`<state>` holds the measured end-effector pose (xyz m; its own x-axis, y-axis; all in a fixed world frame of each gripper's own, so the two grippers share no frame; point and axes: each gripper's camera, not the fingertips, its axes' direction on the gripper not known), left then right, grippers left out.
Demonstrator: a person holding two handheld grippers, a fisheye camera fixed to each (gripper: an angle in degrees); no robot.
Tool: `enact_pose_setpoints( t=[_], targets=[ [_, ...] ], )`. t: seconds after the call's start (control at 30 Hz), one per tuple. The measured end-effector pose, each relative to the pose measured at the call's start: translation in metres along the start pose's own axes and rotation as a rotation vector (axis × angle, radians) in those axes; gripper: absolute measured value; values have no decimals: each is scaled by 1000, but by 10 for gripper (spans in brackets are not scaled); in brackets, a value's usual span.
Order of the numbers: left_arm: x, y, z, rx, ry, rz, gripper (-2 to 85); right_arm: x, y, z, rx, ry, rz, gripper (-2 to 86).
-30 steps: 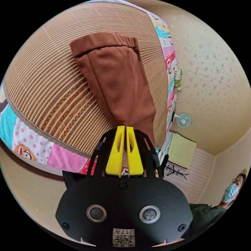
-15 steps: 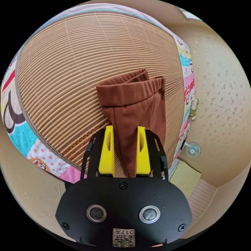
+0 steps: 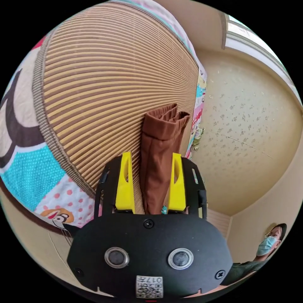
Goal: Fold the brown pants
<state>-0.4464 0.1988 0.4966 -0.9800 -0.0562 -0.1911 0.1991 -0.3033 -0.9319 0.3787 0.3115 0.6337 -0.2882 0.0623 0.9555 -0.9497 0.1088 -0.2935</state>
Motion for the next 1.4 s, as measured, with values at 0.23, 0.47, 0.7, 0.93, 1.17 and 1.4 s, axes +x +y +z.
enact_pose_setpoints(
  t=[0.23,0.47,0.7,0.93,1.17,1.4],
  targets=[
    [4,-22,37,40,24,-229,72,-40,-14,23,-80,-24,-74,5],
    [178,72,74,-165,-36,531,55,-66,-25,40,-165,-4,-187,4],
    [238,261,213,-608,-189,1106,116,-30,-32,16,-125,-67,-119,4],
    [152,286,274,-906,-201,1044,83,3,-47,-29,-47,-127,-27,5],
    [58,150,239,-507,-595,671,186,-53,-90,-2,-233,37,-212,5],
    [-60,102,255,-833,-115,141,120,-176,-110,88,-384,342,-650,5]
  ],
)
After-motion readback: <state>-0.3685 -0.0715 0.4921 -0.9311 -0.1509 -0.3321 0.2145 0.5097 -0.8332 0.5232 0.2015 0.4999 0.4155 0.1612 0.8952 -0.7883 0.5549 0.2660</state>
